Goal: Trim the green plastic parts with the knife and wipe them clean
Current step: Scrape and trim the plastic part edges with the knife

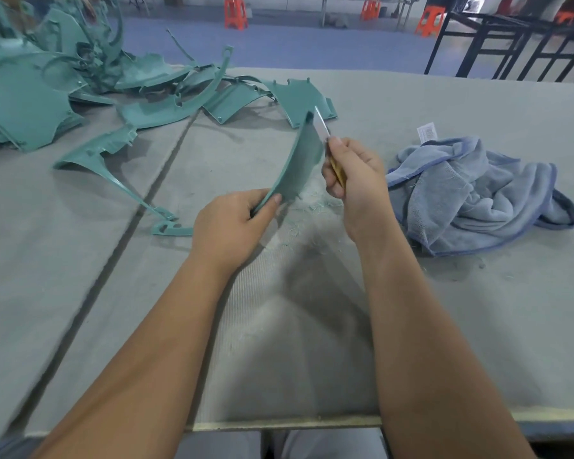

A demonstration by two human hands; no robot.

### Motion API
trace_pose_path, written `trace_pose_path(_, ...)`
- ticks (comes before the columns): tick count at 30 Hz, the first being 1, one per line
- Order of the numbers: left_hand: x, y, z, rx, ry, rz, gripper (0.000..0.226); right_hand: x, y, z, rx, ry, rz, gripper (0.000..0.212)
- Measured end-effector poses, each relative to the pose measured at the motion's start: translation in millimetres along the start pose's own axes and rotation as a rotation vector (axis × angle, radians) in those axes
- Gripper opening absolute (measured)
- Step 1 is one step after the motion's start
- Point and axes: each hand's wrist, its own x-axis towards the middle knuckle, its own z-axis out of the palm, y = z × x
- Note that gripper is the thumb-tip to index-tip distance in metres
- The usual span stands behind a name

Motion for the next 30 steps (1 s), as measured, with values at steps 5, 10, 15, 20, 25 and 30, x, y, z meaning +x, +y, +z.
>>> trace_pose_path(5, 4, -1, 0, 0.108, 0.124, -0.014, 0.037, -3, 11, 5, -0.255, -0.044, -0.056, 0.022)
trace_pose_path(10, 6, -2, 1, 0.130, 0.116, -0.023, 0.036, -5, 12, 7, -0.406, -0.082, -0.148, 0.012)
trace_pose_path(15, 5, 0, 1, 0.163, 0.110, 0.037, 0.044, -6, 7, 8, -0.428, -0.100, -0.171, 0.029)
trace_pose_path(20, 4, -1, 2, 0.164, 0.094, 0.047, 0.044, 4, -4, 10, -0.416, -0.061, -0.146, 0.022)
trace_pose_path(25, 5, -2, 2, 0.140, 0.088, 0.039, 0.045, 15, -11, 11, -0.417, 0.000, -0.080, 0.020)
trace_pose_path(30, 5, -2, 2, 0.121, 0.095, 0.042, 0.046, 19, -16, 16, -0.362, -0.086, -0.186, 0.020)
